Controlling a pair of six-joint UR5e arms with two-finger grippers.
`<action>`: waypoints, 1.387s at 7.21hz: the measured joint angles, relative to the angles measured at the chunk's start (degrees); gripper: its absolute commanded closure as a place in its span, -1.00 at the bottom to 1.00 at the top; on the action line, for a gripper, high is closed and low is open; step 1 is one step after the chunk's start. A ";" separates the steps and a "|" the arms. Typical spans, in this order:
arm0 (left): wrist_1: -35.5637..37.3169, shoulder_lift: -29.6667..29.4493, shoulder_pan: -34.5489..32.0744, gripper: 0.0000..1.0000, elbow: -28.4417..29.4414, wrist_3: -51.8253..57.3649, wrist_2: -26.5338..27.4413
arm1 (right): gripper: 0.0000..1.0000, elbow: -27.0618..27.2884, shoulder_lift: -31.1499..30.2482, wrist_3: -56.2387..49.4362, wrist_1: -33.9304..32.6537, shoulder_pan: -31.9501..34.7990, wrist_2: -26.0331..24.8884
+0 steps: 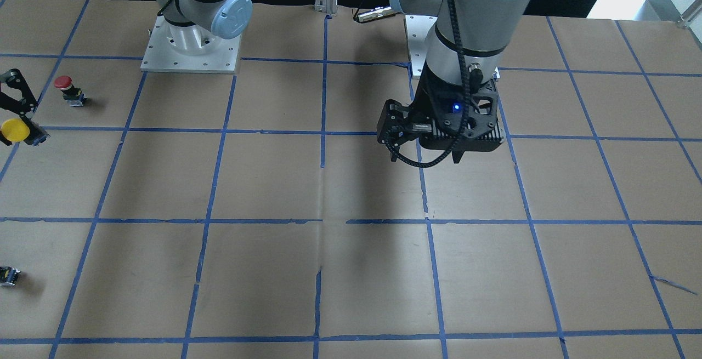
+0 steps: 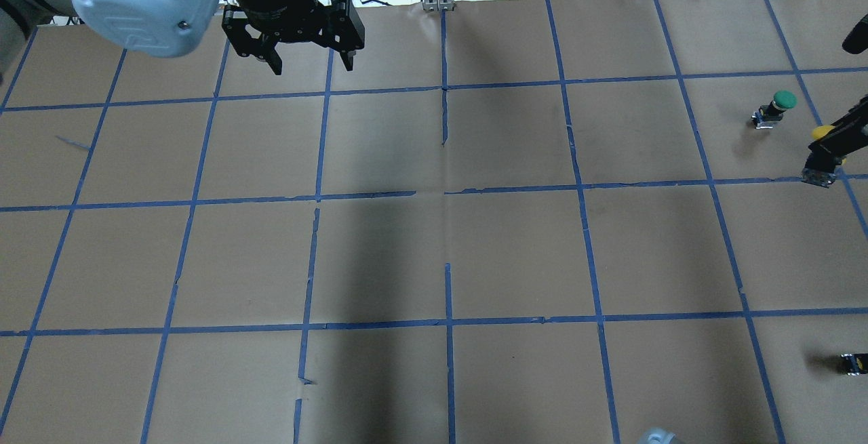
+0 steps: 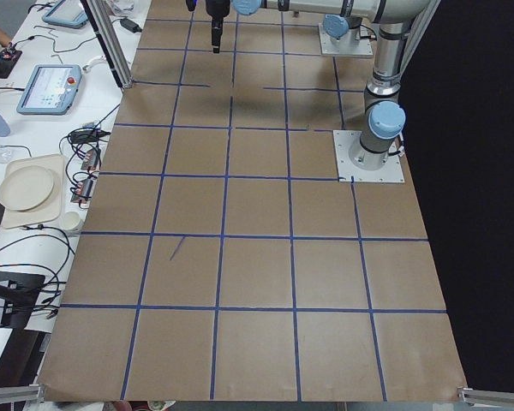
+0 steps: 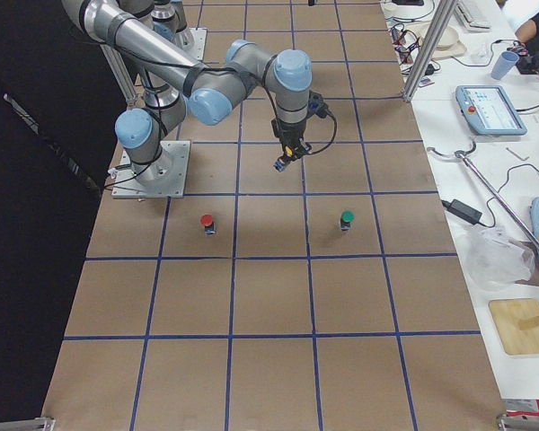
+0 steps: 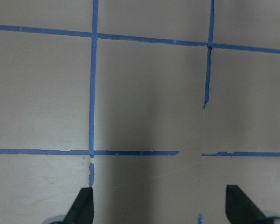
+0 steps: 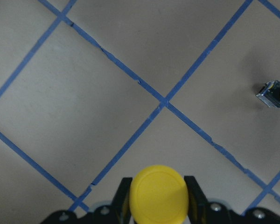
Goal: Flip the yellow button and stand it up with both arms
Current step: 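Carry the yellow button with the right gripper while the left arm withdraws, then lower the yellow button upright onto the table and open the right gripper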
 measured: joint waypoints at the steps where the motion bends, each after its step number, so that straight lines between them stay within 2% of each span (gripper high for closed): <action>1: -2.50 0.17 -0.06 -0.98 0.56 3.39 1.59 | 1.00 1.41 0.43 -5.57 -2.13 -2.23 1.53; 2: -5.87 0.85 2.54 -0.98 0.73 6.62 -0.26 | 1.00 2.07 1.53 -10.23 -3.14 -4.27 3.37; 3: -9.98 2.66 6.94 -0.97 0.35 8.66 -4.66 | 1.00 2.31 3.15 -14.24 -3.58 -5.95 5.57; 4: -13.45 6.18 10.78 -0.97 -1.28 10.86 -7.83 | 1.00 2.39 5.32 -18.73 -3.83 -7.79 8.62; 5: -14.84 9.80 12.90 -0.97 -3.73 13.19 -8.60 | 1.00 2.40 7.79 -22.70 -4.38 -9.78 10.88; 6: -14.69 11.66 13.71 -0.97 -5.62 13.03 -7.03 | 1.00 2.40 10.31 -25.91 -6.13 -11.12 11.90; 8: -12.68 11.72 13.36 -0.97 -6.41 10.27 -2.95 | 1.00 2.43 13.65 -32.53 -9.14 -12.43 12.99; 10: -12.00 9.64 11.53 -0.97 -3.01 9.67 -0.82 | 1.00 2.39 15.76 -38.56 -9.51 -14.39 15.90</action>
